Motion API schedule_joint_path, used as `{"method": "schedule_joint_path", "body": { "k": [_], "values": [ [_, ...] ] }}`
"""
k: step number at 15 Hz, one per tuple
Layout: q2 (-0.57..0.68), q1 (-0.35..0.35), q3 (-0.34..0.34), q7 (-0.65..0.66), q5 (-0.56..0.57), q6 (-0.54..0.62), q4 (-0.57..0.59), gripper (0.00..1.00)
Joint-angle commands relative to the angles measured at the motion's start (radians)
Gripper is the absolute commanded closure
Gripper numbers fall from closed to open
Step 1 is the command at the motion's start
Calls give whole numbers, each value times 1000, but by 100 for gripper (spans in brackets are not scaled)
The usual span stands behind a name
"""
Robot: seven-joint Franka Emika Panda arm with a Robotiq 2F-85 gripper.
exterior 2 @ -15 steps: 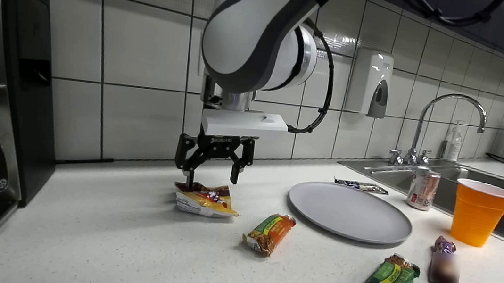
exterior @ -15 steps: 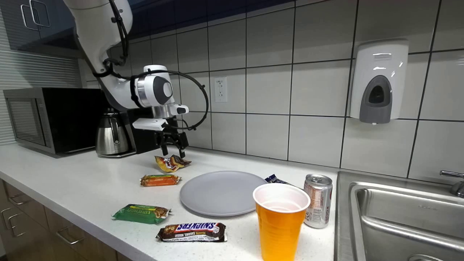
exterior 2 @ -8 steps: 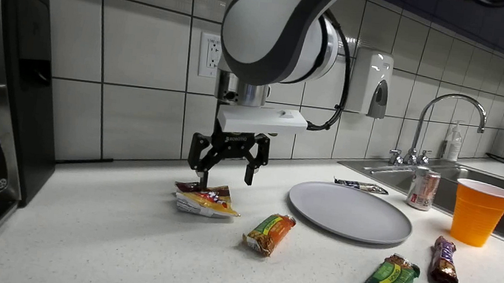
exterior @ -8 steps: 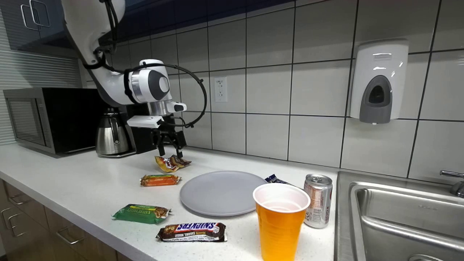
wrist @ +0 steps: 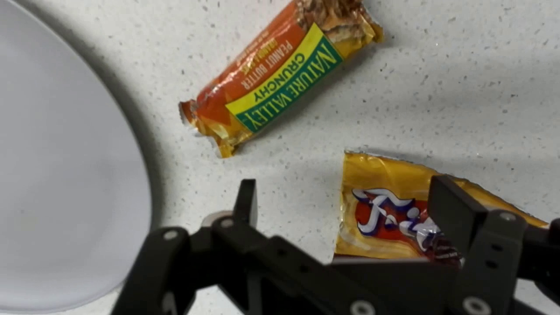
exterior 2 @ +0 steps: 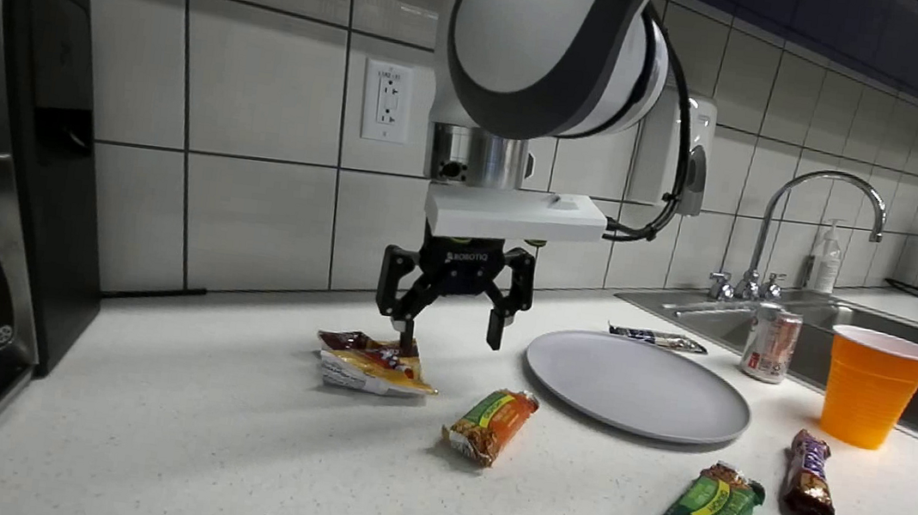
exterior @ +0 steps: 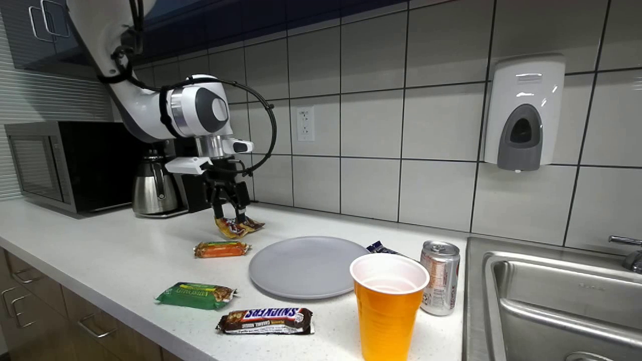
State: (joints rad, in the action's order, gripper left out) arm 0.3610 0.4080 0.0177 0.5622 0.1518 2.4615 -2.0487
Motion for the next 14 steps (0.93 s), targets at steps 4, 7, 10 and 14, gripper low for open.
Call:
{"method": "schedule_joint_path", "body": {
  "k": [4,7,10,14],
  "values": [
    [-103,-23,13,145,8,-48,-104,0],
    [-132,-32,15,207,13,-62,-133,0],
    [-155,-42,19,269,13,-68,-156,0],
    [-168,-47,31,350,8,-66,-182,0]
  ]
}}
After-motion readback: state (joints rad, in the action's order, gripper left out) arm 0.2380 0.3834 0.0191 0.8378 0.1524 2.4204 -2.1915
